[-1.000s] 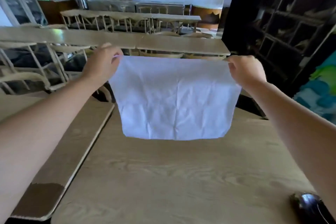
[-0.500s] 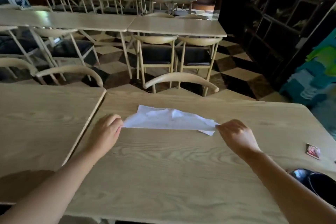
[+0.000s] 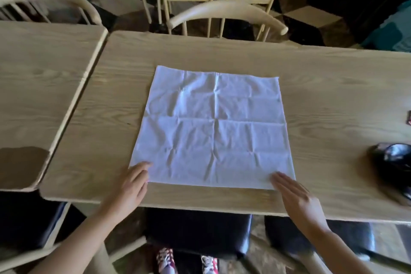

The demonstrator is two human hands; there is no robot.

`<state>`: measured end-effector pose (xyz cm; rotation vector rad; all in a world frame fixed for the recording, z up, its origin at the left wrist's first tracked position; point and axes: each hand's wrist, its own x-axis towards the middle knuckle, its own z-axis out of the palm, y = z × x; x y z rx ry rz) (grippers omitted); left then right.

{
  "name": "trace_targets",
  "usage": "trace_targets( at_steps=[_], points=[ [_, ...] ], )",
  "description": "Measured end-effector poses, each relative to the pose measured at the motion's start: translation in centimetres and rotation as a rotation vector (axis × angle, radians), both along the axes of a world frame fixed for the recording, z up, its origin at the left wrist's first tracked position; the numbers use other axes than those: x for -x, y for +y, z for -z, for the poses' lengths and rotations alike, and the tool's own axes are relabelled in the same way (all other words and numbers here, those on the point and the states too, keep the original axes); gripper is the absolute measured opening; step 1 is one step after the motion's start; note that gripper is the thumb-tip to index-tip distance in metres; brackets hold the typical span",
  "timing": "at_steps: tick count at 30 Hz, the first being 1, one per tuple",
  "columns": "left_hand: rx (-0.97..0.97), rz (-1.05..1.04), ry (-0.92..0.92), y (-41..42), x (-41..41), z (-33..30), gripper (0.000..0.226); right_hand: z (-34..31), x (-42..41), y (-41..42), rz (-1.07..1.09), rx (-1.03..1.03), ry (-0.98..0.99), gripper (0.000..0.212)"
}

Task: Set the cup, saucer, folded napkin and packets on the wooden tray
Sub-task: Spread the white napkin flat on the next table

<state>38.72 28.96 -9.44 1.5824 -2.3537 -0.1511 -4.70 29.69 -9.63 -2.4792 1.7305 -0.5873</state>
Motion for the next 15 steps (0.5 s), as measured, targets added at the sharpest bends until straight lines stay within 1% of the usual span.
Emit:
trace_targets(
  at_steps=[2, 4, 9, 13, 15],
  points=[
    [-0.002, 0.013, -0.013, 1.0, 0.3, 0.1, 0.022, 0.0, 0.6, 1.0, -0.015, -0.001, 0.005, 0.040],
    [-0.016, -0.005, 0.029, 1.4, 0.7, 0.0, 0.025, -0.3, 0.6, 1.2, -0.009, -0.004, 0.010, 0.040],
    [-0.071, -0.025, 0.080, 1.4, 1.0, -0.3, 0.025, -0.7, -0.7, 1.1, 0.111, -0.038, -0.073, 0.032],
    [-0.152, -0.029, 0.110, 1.4, 1.0, -1.1, 0.027, -0.8, -1.3, 1.1, 0.169, -0.003, -0.129, 0.030],
    [-0.111, -0.085, 0.116, 0.9, 2.0, -1.6, 0.033, -1.1, -2.5, 0.5, 0.207, 0.040, -0.147, 0.030]
  ],
)
